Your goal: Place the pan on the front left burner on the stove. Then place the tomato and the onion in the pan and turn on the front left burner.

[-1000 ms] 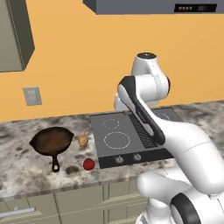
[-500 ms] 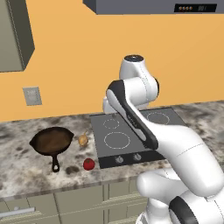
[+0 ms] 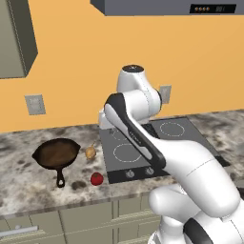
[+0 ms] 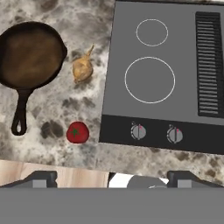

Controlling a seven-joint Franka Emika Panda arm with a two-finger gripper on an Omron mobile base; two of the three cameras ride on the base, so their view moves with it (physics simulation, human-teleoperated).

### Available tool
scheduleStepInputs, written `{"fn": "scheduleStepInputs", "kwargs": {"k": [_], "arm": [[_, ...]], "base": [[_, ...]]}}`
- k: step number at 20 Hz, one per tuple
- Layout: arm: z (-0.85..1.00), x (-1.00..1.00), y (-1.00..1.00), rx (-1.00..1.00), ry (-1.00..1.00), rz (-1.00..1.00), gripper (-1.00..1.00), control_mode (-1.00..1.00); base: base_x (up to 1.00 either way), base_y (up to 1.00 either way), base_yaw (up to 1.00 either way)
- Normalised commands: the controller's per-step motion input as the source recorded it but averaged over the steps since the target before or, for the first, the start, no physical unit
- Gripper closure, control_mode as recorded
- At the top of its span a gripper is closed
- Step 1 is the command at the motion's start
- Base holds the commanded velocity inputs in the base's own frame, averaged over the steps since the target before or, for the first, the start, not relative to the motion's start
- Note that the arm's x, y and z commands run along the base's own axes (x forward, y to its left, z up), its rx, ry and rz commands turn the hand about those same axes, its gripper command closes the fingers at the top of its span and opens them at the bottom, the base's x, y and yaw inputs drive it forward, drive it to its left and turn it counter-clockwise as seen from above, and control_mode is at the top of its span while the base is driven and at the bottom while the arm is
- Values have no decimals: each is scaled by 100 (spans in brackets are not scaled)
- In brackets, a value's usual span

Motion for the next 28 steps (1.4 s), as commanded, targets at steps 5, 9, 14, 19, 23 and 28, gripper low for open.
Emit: {"fn": "scheduleStepInputs", "kwargs": {"k": [5, 9, 14, 19, 23, 28], "arm": [[-14, -2, 30, 25, 0, 1, -100, -100], [-1, 7, 18, 6, 1, 0, -100, -100], [-2, 18, 29, 0, 6, 0, -100, -100], [0, 1, 48, 0, 3, 0, -100, -100], [0, 0, 56, 0, 1, 0, -100, -100], [-2, 0, 54, 0, 0, 0, -100, -100]], "base": [[0, 0, 0], [0, 0, 0], [0, 0, 0], [0, 0, 0], [0, 0, 0], [0, 0, 0]]}}
